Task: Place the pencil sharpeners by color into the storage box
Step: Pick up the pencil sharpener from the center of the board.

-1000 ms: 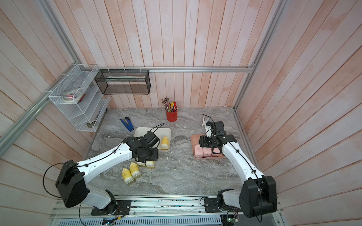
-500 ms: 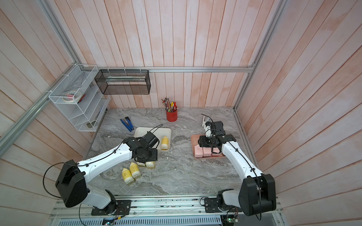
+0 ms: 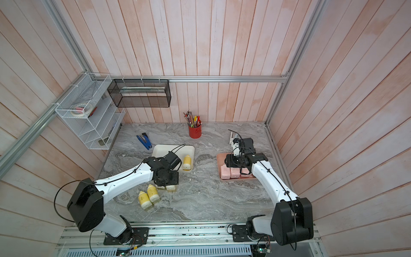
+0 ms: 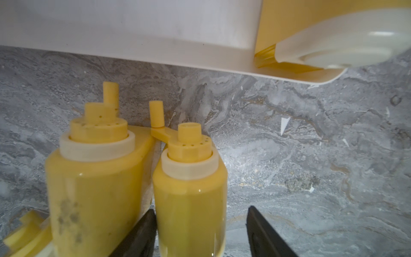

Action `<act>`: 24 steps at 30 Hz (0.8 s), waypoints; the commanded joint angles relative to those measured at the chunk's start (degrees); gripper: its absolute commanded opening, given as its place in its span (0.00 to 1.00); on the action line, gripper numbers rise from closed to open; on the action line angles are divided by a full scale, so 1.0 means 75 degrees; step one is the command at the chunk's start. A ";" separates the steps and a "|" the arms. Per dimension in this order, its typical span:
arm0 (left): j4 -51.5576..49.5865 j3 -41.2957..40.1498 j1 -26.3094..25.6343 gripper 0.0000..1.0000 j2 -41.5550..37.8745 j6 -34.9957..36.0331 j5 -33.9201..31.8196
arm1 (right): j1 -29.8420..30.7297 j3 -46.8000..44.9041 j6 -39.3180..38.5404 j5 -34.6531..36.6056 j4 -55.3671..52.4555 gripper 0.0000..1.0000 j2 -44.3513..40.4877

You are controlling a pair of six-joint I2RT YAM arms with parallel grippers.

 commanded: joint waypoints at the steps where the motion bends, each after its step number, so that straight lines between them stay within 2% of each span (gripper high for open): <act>1: 0.0296 -0.0120 0.0044 0.66 0.0217 0.0000 0.0190 | -0.0042 -0.0155 -0.0101 -0.0145 0.0096 0.59 0.0051; 11: 0.0305 0.0213 0.0133 0.61 0.0691 0.0220 0.0301 | -0.0042 -0.0260 -0.0135 -0.0134 0.0143 0.58 0.0016; 24: 0.0130 0.0468 0.0124 0.48 0.0882 0.0335 0.0336 | -0.0034 -0.0329 -0.0170 -0.0121 0.0213 0.58 0.0051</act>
